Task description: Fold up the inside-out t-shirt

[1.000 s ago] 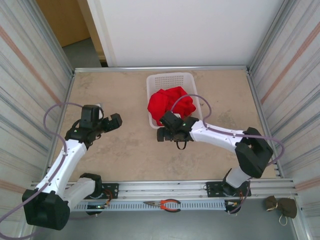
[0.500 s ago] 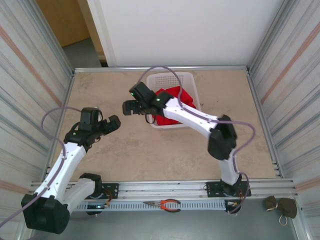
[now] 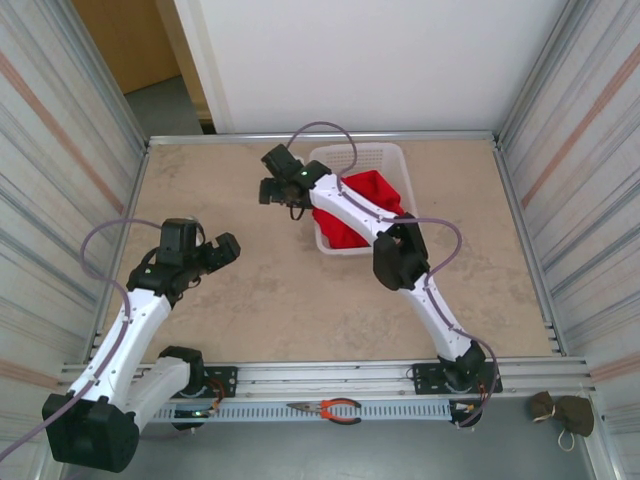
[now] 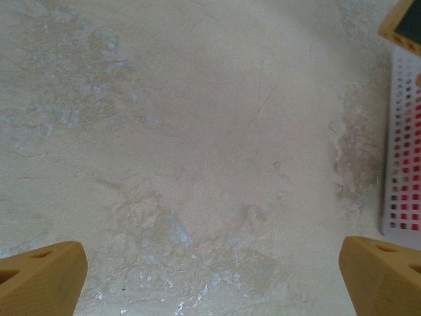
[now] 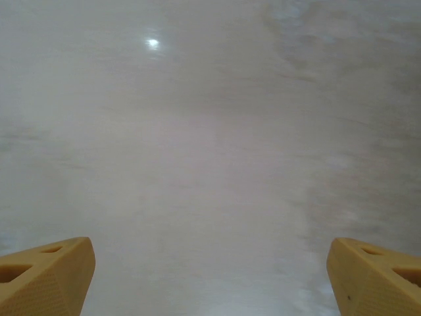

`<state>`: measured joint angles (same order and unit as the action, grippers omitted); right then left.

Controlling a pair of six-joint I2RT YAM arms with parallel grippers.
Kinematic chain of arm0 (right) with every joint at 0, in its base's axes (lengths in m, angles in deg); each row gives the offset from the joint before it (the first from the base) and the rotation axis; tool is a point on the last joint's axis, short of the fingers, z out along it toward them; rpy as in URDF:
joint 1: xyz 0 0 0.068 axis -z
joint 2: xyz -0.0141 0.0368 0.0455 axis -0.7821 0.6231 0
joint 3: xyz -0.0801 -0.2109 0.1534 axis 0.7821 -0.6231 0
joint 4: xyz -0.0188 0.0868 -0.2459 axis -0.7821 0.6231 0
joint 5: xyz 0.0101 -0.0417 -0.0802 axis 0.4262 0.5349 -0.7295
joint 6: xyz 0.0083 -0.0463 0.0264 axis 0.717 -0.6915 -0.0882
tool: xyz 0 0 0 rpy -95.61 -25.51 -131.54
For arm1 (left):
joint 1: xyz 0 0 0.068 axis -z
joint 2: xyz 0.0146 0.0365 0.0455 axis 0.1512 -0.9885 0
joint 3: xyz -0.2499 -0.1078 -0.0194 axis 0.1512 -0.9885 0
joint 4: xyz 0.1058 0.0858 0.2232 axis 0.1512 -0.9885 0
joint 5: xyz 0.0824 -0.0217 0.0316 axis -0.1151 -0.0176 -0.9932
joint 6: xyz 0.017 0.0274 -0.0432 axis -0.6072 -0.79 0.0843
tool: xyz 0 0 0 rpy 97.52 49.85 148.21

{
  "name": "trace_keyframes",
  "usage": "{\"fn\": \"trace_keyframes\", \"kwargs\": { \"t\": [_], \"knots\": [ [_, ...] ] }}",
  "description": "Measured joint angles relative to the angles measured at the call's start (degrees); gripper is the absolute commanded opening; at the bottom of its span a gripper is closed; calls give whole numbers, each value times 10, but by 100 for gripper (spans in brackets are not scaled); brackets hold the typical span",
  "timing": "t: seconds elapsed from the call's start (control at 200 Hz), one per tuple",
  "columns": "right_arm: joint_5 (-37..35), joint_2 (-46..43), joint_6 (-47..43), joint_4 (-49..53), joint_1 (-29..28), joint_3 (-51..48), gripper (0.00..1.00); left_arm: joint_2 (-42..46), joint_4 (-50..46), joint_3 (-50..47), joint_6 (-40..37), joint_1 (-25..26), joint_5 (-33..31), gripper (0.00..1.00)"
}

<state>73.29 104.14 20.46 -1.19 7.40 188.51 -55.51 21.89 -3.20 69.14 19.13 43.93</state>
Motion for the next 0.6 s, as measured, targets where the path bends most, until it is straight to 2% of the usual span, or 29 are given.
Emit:
{"fn": "trace_keyframes", "kwargs": {
  "t": [0.155, 0.321, 0.491, 0.601],
  "knots": [
    [-3, -76, -7, -26, 56, -158, 91, 1, 0, -6, -1, 0, 0, 99],
    [6, -154, -30, -70, 155, -289, 91, 4, 0, -23, 1, 0, 1, 99],
    [45, -201, -67, -95, 252, -364, 90, 13, 0, -26, 7, 0, 1, 99],
    [93, -222, -94, -102, 283, -387, 89, 21, 1, -26, 8, 0, 1, 99]
  ]
}}
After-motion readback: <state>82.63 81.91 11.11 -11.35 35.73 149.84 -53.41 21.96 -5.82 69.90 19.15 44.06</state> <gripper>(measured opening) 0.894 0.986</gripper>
